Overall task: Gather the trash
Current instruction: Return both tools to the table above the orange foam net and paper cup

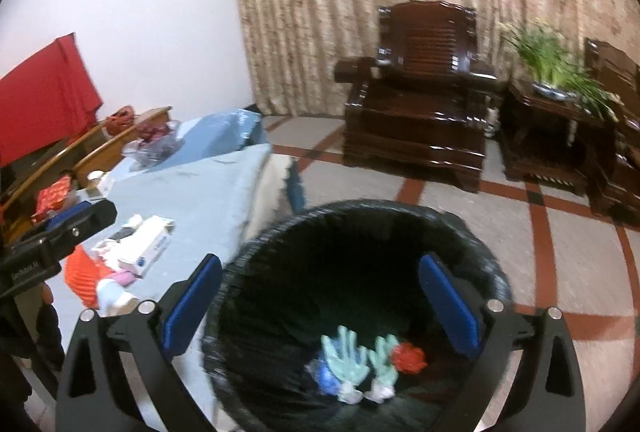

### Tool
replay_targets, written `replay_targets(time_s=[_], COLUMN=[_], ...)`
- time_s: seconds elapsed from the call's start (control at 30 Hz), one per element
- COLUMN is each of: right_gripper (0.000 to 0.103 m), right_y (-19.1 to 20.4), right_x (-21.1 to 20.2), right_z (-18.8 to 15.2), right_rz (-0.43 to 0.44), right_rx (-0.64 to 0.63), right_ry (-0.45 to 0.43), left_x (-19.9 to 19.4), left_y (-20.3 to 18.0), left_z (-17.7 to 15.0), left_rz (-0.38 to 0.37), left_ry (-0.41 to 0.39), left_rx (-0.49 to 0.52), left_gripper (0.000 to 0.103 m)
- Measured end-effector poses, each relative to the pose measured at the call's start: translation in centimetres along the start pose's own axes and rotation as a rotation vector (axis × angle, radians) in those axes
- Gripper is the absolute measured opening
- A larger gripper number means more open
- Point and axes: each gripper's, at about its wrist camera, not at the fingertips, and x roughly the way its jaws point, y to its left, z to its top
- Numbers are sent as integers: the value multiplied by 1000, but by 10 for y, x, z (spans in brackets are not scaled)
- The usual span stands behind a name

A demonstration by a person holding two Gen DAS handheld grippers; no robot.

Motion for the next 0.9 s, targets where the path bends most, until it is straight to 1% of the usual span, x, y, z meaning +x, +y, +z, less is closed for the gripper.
replay_targets(time_s=[0.1,0.3,0.53,0.67,0.9], right_gripper=[97,97,97,97,97], right_y=[24,74,120,150,194], right_x=[6,21,42,53,74], right_z=[3,4,-8,-17,-34], right_rz=[46,133,210,260,334], right_rx=[-29,-90,-142,-186,-251], right_ry=[-4,3,37,56,84], left_x=[-18,-50,-77,-86,-89], left_y=[19,71,124,146,179], left_z=[0,-8,-29,-42,-63], left_rz=[57,199,333,387,433], left_ry=[-17,-31,-14,-2,30], left_rx=[-4,-50,-86,-104,-151], left_gripper=[89,89,89,89,87])
